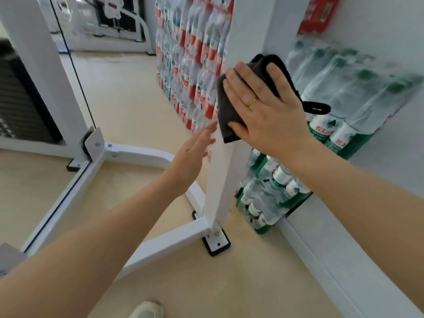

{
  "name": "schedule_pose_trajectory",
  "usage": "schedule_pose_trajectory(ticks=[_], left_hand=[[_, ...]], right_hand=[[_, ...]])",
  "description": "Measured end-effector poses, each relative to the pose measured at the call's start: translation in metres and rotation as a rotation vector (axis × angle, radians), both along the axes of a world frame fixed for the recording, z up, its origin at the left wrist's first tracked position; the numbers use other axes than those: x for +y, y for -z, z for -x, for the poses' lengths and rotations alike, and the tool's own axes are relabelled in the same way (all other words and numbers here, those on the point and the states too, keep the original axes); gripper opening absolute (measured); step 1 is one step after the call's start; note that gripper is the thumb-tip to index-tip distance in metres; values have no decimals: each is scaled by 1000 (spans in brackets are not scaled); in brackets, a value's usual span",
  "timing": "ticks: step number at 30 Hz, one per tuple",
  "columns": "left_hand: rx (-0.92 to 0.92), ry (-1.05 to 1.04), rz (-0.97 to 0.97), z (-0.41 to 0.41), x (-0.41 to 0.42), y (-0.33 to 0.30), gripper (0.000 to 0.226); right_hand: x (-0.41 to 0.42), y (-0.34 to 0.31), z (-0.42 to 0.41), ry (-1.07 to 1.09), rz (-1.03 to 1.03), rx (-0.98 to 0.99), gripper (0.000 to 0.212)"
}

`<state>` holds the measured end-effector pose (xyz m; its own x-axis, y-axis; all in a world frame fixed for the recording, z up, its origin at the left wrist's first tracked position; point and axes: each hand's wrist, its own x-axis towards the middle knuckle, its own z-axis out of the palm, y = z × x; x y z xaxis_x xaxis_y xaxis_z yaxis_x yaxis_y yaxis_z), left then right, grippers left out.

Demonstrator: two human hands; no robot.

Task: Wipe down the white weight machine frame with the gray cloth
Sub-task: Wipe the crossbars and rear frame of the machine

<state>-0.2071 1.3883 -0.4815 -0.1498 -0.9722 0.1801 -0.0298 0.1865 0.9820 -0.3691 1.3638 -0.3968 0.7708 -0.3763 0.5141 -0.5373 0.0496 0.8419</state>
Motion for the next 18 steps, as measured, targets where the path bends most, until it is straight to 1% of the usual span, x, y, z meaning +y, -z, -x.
schedule_pose_trajectory(ticks=[2, 4, 7, 10, 12, 14, 16, 18], left_hand=[[93, 19, 11, 6, -3, -31, 42], [162, 33, -13, 11, -5, -53, 48], [204, 41, -92, 10, -2, -65, 60], [216, 70, -120, 4, 2, -69, 59], [197, 65, -116, 1, 2, -80, 53], [165, 70, -71, 1, -1, -93, 47], [145, 55, -55, 2, -4, -104, 48], [120, 38, -79, 2, -8, -110, 50]], right_hand=[[-5, -24, -10, -9, 31, -101, 60], [-11, -36, -16, -44, 23, -208, 61], [-9, -10, -10, -134, -73, -332, 63], [6, 28, 0, -119, -164, -293, 69], [10, 28, 3, -117, -163, -290, 69], [4, 3, -5, -177, -143, -376, 65], [-6, -37, -19, -260, -106, -521, 62], [-14, -73, -31, -341, -89, -658, 64]])
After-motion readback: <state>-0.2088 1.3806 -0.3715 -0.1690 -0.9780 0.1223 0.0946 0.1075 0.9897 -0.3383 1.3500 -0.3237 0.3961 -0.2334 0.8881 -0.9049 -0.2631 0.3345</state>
